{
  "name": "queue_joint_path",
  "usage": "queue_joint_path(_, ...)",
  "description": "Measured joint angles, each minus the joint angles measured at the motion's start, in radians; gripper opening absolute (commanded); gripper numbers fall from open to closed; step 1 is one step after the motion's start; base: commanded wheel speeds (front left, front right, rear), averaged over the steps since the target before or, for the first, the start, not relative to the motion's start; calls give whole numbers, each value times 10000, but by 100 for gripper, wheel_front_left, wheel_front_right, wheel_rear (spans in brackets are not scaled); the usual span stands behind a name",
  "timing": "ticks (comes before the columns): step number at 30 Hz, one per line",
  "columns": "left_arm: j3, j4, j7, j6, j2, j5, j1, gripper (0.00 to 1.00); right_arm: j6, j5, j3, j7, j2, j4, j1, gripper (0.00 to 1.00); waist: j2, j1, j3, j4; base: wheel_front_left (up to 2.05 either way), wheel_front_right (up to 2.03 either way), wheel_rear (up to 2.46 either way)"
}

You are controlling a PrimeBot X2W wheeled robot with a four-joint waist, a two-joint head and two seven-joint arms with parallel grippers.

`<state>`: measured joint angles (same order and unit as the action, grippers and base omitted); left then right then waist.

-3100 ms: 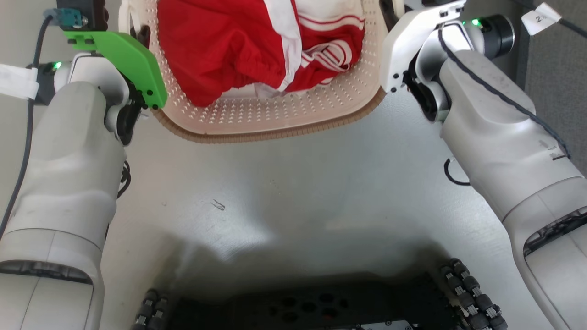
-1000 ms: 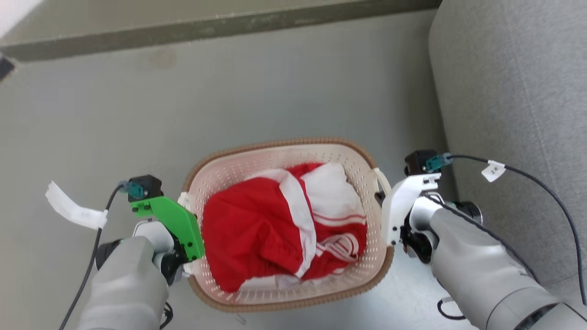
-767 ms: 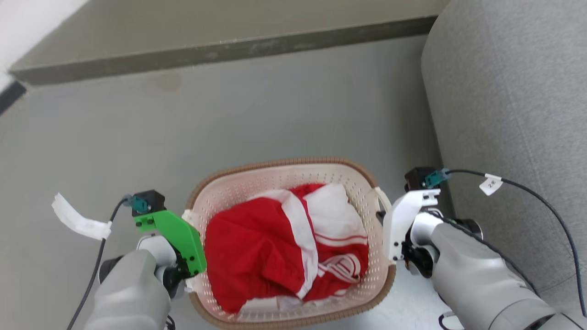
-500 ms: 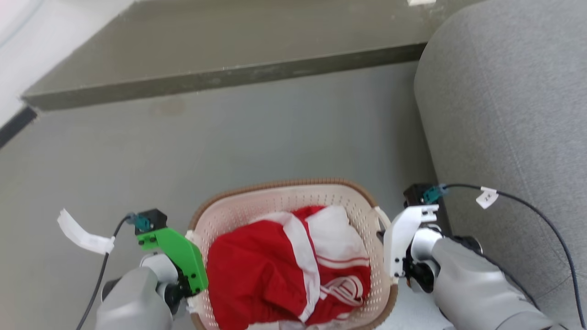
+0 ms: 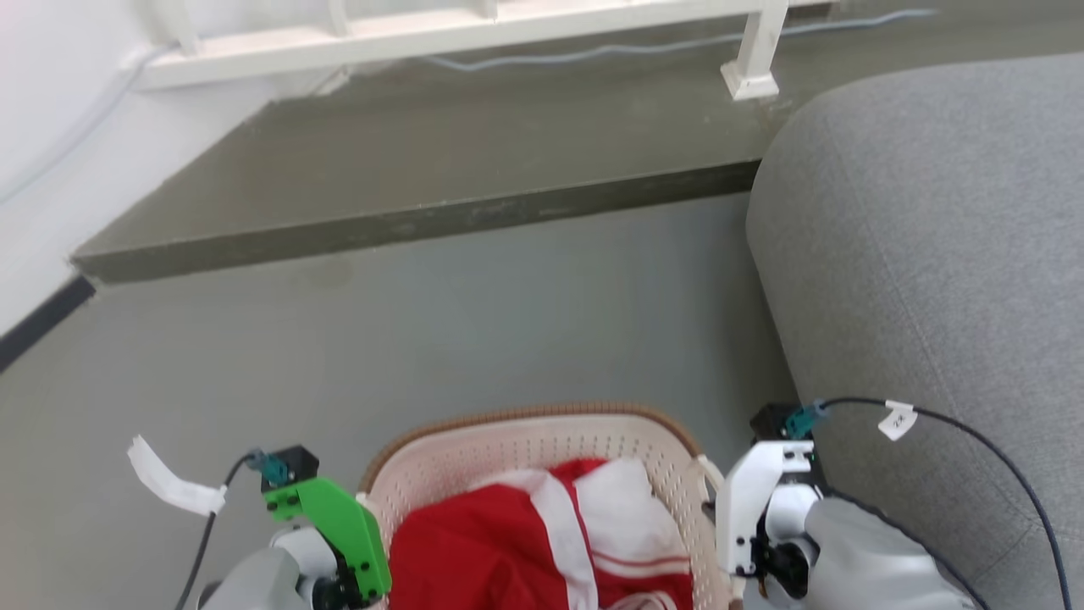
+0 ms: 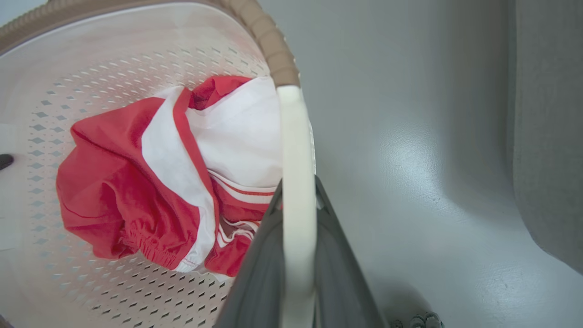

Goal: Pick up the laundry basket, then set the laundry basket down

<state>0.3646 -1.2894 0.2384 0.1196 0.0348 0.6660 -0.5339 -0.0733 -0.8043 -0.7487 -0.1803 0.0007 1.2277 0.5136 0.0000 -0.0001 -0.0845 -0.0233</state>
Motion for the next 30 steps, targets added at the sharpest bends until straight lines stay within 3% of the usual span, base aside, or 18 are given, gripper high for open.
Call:
queue_joint_path(13,12,-4,253,-163,44,86,616,0,-59,-174,-42,-330,42,90,-525,0,0,0,784,121,0,0,0)
queue_joint_path(30,8,0,349,-286,44,173,737,0,-59,-174,-209,-449,50,90,-527,0,0,0,871,148,0,0,0)
